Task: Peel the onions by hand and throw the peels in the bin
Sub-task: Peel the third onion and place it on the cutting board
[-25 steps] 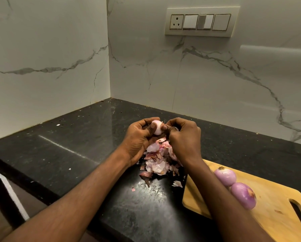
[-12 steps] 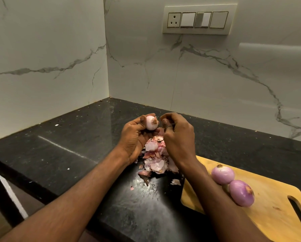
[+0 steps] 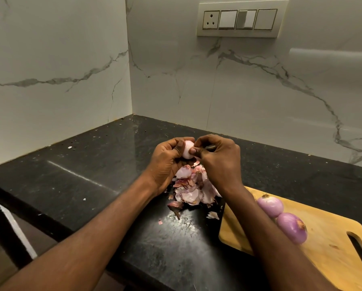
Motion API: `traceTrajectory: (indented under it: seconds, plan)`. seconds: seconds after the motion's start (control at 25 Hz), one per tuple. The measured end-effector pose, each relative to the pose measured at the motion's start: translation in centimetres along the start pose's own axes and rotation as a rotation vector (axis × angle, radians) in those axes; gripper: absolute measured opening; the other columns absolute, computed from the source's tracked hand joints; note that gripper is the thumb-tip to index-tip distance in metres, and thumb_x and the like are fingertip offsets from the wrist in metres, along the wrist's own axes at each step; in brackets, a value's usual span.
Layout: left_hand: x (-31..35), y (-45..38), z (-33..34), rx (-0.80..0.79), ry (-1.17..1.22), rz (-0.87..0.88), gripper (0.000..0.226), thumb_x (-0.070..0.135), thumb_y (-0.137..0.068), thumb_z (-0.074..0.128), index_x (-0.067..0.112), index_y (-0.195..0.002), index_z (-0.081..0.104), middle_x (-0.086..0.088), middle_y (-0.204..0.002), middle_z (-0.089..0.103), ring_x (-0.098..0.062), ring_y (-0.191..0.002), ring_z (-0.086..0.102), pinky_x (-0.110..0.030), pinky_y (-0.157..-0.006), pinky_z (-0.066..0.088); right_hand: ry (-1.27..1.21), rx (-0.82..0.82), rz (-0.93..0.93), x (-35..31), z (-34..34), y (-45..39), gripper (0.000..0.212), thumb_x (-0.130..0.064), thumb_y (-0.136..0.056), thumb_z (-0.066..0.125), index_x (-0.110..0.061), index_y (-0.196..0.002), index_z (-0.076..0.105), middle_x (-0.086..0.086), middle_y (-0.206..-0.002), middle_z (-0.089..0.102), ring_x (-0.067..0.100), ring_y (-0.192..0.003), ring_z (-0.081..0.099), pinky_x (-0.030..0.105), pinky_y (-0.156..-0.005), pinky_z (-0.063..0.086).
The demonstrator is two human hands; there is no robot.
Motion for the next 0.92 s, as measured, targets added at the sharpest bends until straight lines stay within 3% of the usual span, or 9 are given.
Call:
traceTrajectory:
  seconds: [0.12,0.2,0.36,0.44,0.52,0.6,0.76,0.84,0.92]
  plan:
    - [0.01,0.15,0.07,-0.04,-0.018,-0.002,0.035,0.013,-0.108,0.048,-0.012,-0.128,0.059,-0.019,-0.106,0.068,-0.027,-0.098,0.065,-0.055,-0.103,0.05,0.034,-0.089,0.012,-0.07,-0.11,-0.19,0.029,0.005,-0.086,0.073,-0.015,-0.105,0.081,-0.001,-0.096,0.078,0.012,-0.089,0.072,0.036,-0.081,0.065]
    - [-0.09,0.1,0.01,-0.048,-0.01,-0.013,0.035,0.011,-0.108,0.046,-0.014,-0.129,0.058,-0.021,-0.109,0.067,-0.031,-0.102,0.063,-0.058,-0.106,0.048,0.08,-0.146,0.01,-0.13,0.07,-0.16,0.03,0.006,-0.088,0.069,-0.014,-0.108,0.08,0.001,-0.096,0.077,0.012,-0.09,0.071,0.037,-0.083,0.064]
    - [0.2,0.22,0.29,-0.031,0.131,-0.042,0.036,0.009,-0.11,0.039,-0.015,-0.132,0.054,-0.023,-0.111,0.066,-0.026,-0.098,0.068,-0.046,-0.1,0.057,0.103,-0.137,-0.008,-0.1,0.72,-0.13,0.023,0.002,-0.093,0.059,-0.011,-0.098,0.077,0.003,-0.089,0.074,0.018,-0.084,0.067,0.041,-0.078,0.062]
    - [0.36,0.17,0.32,0.012,0.215,-0.053,0.034,0.012,-0.109,0.041,-0.01,-0.127,0.058,-0.027,-0.112,0.067,-0.031,-0.101,0.069,-0.044,-0.095,0.061,-0.015,-0.072,0.055,0.14,0.55,-0.1,0.026,0.0,-0.098,0.055,-0.013,-0.089,0.075,0.0,-0.081,0.072,0.015,-0.076,0.067,0.038,-0.071,0.061]
    - [0.5,0.15,0.36,0.029,0.249,-0.056,0.032,0.013,-0.107,0.043,-0.007,-0.124,0.061,-0.03,-0.117,0.067,-0.036,-0.105,0.07,-0.041,-0.088,0.063,-0.075,-0.021,0.088,0.29,0.17,-0.14,0.031,0.002,-0.1,0.052,-0.013,-0.092,0.078,-0.001,-0.082,0.074,0.014,-0.076,0.07,0.037,-0.071,0.063]
    - [0.64,0.1,0.35,0.019,0.262,-0.05,0.033,0.014,-0.105,0.046,-0.008,-0.125,0.06,-0.029,-0.115,0.067,-0.032,-0.101,0.071,-0.04,-0.086,0.064,-0.081,-0.02,0.048,0.07,0.19,-0.16,0.025,-0.001,-0.099,0.058,-0.014,-0.103,0.078,-0.004,-0.09,0.075,0.01,-0.083,0.071,0.033,-0.075,0.064]
    - [0.51,-0.01,0.38,-0.01,0.208,-0.037,0.041,0.014,-0.109,0.04,-0.015,-0.135,0.051,-0.022,-0.107,0.065,-0.016,-0.081,0.068,-0.035,-0.079,0.063,0.042,-0.041,-0.086,-0.49,0.34,0.24,0.024,-0.005,-0.093,0.073,-0.02,-0.112,0.076,-0.005,-0.102,0.074,0.0,-0.088,0.067,0.012,-0.076,0.058]
    - [0.3,-0.14,0.23,-0.005,0.154,-0.026,0.04,0.013,-0.11,0.039,-0.016,-0.135,0.05,-0.024,-0.109,0.062,-0.017,-0.083,0.066,-0.035,-0.081,0.063,0.093,-0.017,-0.122,-0.66,0.2,0.4,0.023,-0.003,-0.092,0.074,-0.017,-0.11,0.077,-0.004,-0.102,0.075,0.001,-0.088,0.067,0.011,-0.079,0.057]
    - [0.03,-0.2,0.12,-0.014,0.125,-0.029,0.038,0.012,-0.111,0.038,-0.016,-0.133,0.052,-0.025,-0.11,0.061,-0.02,-0.087,0.066,-0.039,-0.087,0.061,0.102,-0.029,-0.115,-0.54,0.09,0.35,0.023,0.001,-0.091,0.071,-0.014,-0.108,0.077,-0.003,-0.101,0.075,0.004,-0.09,0.068,0.019,-0.083,0.06]
Point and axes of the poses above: each hand's wrist, its own y-axis away from the middle knuckle, its own z-axis out of the palm, x = y × z, the point moved 3 cm from there along -y, towards the middle knuckle
